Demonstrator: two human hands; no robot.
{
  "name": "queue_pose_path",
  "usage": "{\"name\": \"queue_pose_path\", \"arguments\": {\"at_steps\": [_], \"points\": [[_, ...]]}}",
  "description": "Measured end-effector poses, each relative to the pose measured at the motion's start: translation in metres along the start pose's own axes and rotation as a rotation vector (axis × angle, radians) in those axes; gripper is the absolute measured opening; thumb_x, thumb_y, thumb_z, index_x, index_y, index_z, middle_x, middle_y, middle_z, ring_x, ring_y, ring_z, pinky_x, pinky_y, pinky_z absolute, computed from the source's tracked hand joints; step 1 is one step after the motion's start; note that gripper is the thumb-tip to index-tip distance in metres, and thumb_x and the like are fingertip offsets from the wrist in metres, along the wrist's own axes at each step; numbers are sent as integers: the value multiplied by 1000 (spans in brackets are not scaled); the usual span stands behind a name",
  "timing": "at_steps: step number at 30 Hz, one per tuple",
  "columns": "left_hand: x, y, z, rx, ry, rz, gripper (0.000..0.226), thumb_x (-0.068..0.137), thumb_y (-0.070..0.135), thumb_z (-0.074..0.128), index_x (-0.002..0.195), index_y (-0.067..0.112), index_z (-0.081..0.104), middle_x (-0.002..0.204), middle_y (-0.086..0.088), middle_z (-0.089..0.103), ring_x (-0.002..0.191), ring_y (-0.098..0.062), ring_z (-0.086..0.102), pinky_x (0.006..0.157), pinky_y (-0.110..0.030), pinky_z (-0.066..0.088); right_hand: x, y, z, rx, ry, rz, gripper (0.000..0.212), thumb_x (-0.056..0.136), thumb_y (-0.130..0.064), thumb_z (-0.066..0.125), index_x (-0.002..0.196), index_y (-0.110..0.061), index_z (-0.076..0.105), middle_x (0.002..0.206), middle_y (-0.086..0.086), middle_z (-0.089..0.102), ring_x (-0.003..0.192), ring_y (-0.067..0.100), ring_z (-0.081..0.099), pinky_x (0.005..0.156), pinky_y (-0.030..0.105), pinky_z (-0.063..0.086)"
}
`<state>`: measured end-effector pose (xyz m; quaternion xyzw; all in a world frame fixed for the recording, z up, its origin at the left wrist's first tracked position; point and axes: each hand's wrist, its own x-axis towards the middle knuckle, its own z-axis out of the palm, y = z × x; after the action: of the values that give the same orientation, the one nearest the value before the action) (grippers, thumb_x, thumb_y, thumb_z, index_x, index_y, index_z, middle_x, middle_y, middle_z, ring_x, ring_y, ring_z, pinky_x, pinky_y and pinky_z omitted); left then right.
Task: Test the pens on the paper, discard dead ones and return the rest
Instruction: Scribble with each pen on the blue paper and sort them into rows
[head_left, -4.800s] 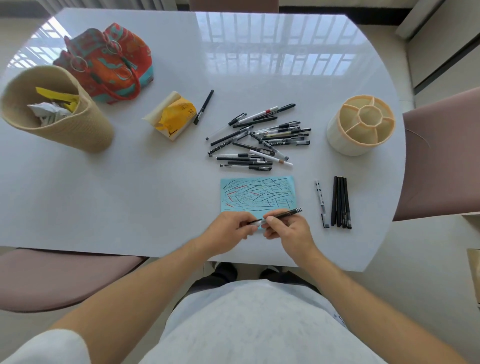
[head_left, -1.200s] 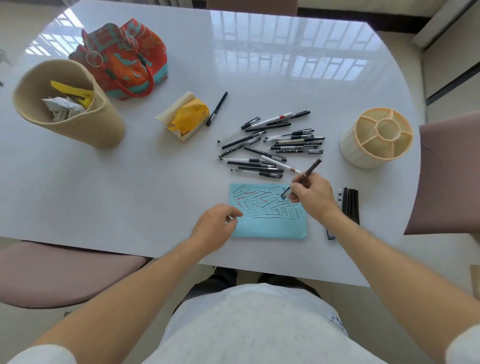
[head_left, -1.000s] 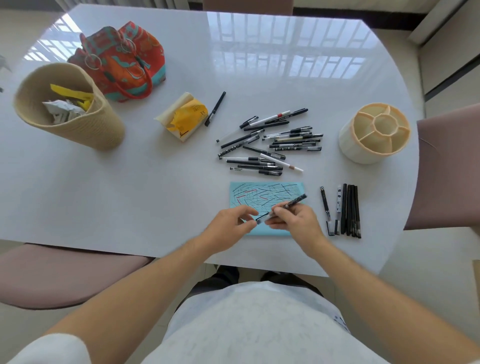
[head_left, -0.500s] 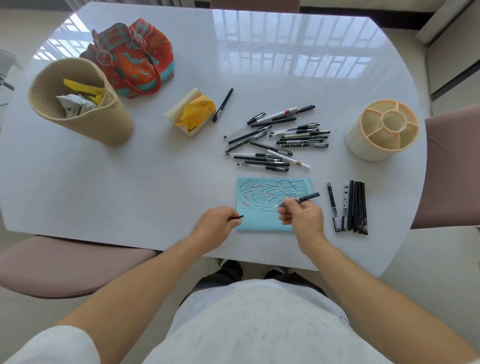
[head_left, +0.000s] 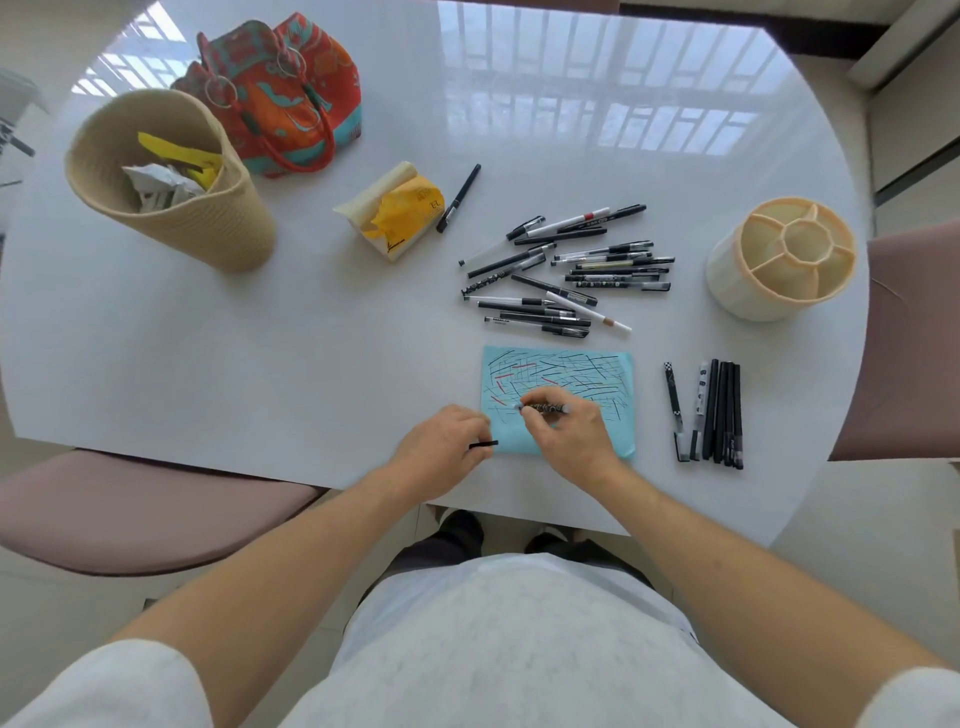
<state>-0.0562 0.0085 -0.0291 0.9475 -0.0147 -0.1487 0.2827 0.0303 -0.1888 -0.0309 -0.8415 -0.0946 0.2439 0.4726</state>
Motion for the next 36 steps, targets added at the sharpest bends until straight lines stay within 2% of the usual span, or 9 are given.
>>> {"name": "queue_pose_path", "arguments": {"at_steps": [5, 9, 14, 17, 23, 26, 29, 32, 36], "points": [[0, 0, 0, -11, 10, -22, 16, 94, 36, 63, 101, 21, 66, 124, 8, 63, 119, -12, 49, 92, -32, 49, 4, 0, 2, -149, -28, -21, 9, 90, -25, 70, 98, -28, 75, 86, -16, 75, 69, 4, 68, 73, 25, 56], [0, 1, 0, -11, 9, -31, 17, 94, 36, 63, 101, 21, 66, 124, 8, 63, 119, -11, 49, 94, -29, 48, 3, 0, -3, -139, -24, 43, 7, 82, -25, 67, 82, -29, 73, 68, -16, 70, 66, 1, 65, 66, 21, 50], [2, 3, 0, -10, -5, -61, 19, 96, 39, 59, 104, 22, 65, 123, 9, 63, 119, -10, 49, 95, -30, 48, -3, -1, -17, 146, 113, 161, 11, 86, -12, 69, 83, -22, 73, 76, -7, 76, 73, 13, 73, 70, 31, 61], [2, 7, 0, -73, 10, -108, 19, 96, 38, 59, 105, 23, 65, 117, 7, 64, 112, -12, 52, 91, -34, 49, -9, -5, -26, 325, 61, 214, 7, 89, -6, 67, 89, -12, 70, 81, 5, 78, 72, 24, 75, 72, 40, 63], [9, 22, -3, -118, 45, -110, 17, 96, 41, 58, 105, 28, 64, 105, 16, 61, 99, -4, 45, 79, -25, 44, -23, -18, -36, 510, -43, 219, 4, 95, 5, 62, 95, 6, 66, 83, 16, 77, 82, 24, 75, 72, 38, 63], [14, 29, -5, -112, 47, -96, 17, 96, 41, 59, 105, 28, 64, 100, 19, 57, 97, -3, 43, 78, -23, 41, -25, -17, -39, 522, -48, 224, 5, 95, 3, 63, 93, 2, 67, 87, 22, 76, 82, 25, 75, 73, 39, 63], [19, 38, -8, -129, 29, -85, 17, 97, 40, 58, 104, 27, 65, 96, 17, 57, 94, -5, 48, 78, -26, 45, -25, -14, -42, 524, -56, 222, 8, 95, 0, 64, 91, -3, 70, 85, 18, 77, 80, 24, 76, 72, 36, 63], [23, 48, -11, -184, 9, -78, 11, 96, 33, 60, 99, 23, 65, 87, 12, 63, 81, -11, 56, 73, -32, 50, -26, -7, -43, 544, -68, 231, 7, 96, -5, 66, 92, -7, 72, 85, 16, 77, 81, 27, 76, 72, 35, 63], [29, 62, -11, -198, 5, -54, 8, 96, 24, 60, 96, 18, 64, 82, 7, 63, 73, -16, 54, 68, -35, 50, -28, 2, -44, 575, -21, 247, 10, 99, -14, 67, 95, -6, 73, 86, 14, 78, 84, 29, 76, 72, 37, 63]]}}
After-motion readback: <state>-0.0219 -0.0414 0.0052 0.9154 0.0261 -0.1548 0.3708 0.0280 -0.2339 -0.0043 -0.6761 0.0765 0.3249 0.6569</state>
